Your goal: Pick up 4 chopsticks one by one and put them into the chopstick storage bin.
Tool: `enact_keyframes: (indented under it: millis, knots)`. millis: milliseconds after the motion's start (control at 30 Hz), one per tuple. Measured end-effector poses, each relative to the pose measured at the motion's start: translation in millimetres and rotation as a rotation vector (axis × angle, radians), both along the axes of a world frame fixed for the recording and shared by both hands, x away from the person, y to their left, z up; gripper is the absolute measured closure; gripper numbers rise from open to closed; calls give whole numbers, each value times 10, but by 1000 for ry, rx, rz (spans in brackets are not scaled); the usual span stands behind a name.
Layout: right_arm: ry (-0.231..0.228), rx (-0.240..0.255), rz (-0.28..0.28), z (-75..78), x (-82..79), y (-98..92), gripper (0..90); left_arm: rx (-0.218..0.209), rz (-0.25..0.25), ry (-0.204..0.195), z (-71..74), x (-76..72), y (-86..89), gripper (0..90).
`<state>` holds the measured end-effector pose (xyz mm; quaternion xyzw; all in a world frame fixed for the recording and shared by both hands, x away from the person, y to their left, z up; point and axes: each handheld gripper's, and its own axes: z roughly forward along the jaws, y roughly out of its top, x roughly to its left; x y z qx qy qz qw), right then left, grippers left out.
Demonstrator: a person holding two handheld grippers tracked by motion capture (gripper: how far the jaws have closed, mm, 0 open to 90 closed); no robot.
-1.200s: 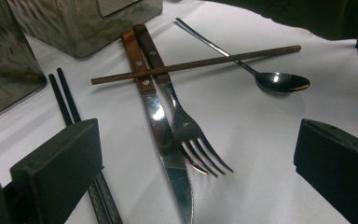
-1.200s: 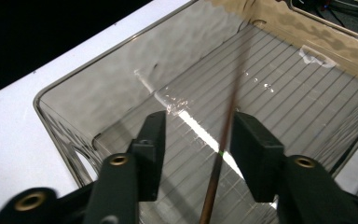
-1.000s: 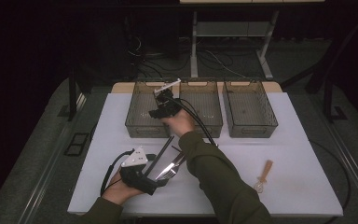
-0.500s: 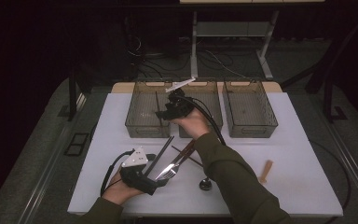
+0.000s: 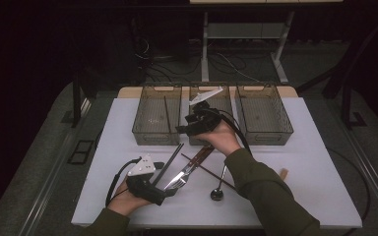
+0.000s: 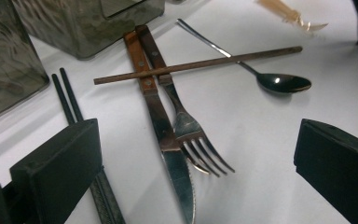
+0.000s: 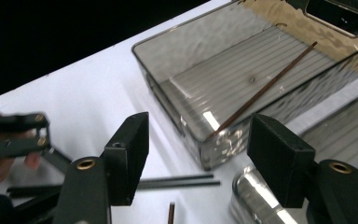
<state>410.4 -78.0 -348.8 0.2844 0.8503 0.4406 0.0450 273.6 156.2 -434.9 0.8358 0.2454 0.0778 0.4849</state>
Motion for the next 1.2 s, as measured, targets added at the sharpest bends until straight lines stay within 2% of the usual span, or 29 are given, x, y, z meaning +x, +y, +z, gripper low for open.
enact_keyframes:
  millis: [633,900,1200]
  knots:
    - [-17,10,27,-40,-362,-622,378,4,6,2,-6,5,13,1]
    - [-3,10,20,-181,-552,-882,375,5,10,1,-15,5,1,1]
    - [-2,-2,31,-339,-789,-1058,386,13,12,3,-15,8,19,1]
